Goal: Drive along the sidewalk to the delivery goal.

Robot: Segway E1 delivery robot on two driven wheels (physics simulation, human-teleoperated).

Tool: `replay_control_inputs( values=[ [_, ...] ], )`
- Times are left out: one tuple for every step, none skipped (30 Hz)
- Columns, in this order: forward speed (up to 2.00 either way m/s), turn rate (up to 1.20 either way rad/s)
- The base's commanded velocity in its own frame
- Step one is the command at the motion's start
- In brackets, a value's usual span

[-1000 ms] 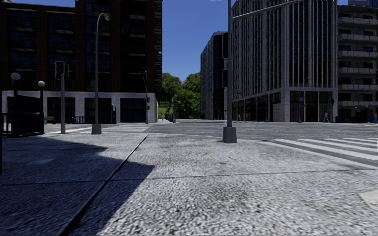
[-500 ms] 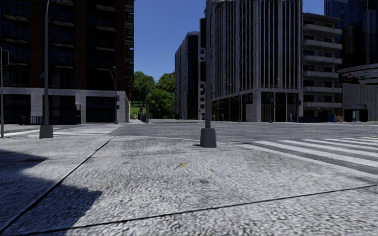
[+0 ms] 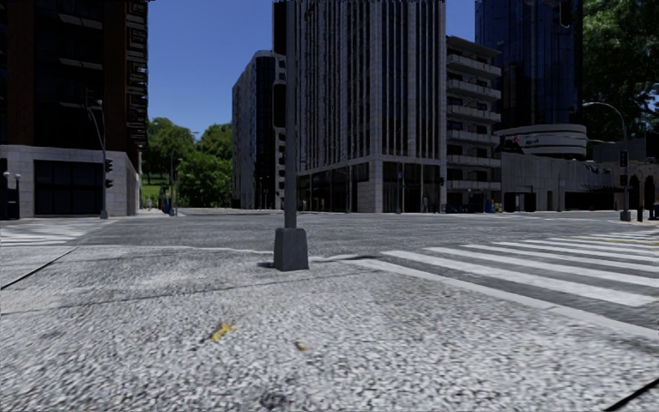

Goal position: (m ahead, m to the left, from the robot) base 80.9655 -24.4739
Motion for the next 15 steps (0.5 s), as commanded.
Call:
replay_control_inputs(
  values=[
    [2.00, -0.58],
    [2.00, -0.58],
    [2.00, -0.58],
    [2.00, -0.58],
    [2.00, -0.58],
    [2.00, -0.58],
    [2.00, -0.58],
    [2.00, -0.58],
    [2.00, -0.58],
    [2.00, -0.58],
    [2.00, -0.58],
    [2.00, -0.58],
    [2.00, -0.58],
    [2.00, -0.58],
    [2.00, -0.58]
  ],
)
